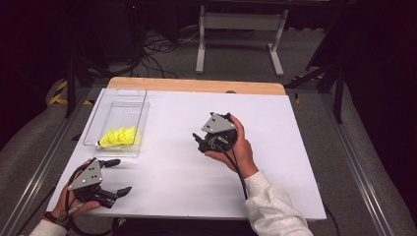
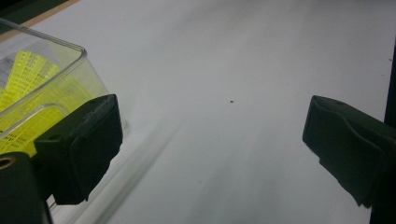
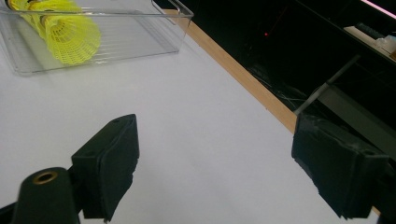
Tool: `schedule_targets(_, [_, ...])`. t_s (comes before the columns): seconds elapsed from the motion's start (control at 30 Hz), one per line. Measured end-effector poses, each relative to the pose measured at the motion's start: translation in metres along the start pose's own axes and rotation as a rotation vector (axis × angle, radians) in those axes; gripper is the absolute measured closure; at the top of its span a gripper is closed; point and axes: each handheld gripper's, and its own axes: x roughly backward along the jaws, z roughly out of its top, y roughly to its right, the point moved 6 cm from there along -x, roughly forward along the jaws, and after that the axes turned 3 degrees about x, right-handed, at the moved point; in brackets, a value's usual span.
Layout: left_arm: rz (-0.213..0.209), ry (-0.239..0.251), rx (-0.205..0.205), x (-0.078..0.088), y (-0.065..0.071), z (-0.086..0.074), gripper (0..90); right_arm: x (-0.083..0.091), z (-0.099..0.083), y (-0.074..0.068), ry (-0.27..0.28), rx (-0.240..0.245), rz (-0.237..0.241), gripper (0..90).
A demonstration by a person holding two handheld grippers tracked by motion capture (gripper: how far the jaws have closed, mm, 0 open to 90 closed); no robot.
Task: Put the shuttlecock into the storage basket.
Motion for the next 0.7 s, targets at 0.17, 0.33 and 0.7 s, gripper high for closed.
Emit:
schedule_targets(0.17, [0.001,0.003,-0.004,-0.002,-0.001,0.002,5.9,0.008,-0.004,0.002,0.006,0.004,-0.015,15.9])
schedule_targets(0.33, [0.006,0.012,-0.01,-0.003,-0.002,0.003,5.9,0.013,-0.008,0.003,0.007,0.002,-0.019,15.5])
schedule_targets(0.7, [0.022,0.034,-0.026,-0.005,-0.005,0.008,5.4,0.026,-0.018,0.001,0.0,0.016,-0.032,15.9])
